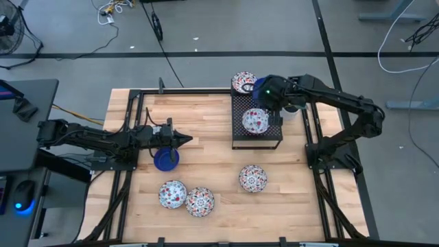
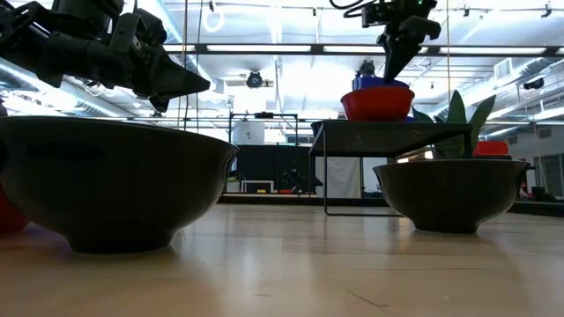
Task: Pick & Place Mini bowls
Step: Stack the right blue bowl on top of the other blue bowl on the shelf
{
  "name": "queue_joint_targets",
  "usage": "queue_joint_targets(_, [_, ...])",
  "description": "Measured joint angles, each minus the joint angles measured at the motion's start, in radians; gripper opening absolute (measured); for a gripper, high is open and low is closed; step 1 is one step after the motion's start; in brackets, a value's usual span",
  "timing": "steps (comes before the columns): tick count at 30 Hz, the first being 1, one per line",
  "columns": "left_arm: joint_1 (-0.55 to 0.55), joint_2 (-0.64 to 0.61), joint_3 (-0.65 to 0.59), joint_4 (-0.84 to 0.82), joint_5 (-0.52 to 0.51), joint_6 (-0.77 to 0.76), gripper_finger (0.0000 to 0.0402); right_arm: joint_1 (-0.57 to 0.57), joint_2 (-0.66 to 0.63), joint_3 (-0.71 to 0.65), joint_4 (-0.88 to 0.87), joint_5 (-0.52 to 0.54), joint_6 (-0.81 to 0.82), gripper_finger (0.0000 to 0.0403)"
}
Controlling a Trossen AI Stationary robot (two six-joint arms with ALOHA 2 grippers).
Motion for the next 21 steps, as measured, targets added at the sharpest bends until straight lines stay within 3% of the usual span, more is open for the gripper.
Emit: queue_joint_targets(21, [0.000, 0.000, 0.000, -0.005, 0.000, 0.000, 0.0009, -0.057, 0.000, -0.137, 0.051, 0.000, -0.045, 0.0017])
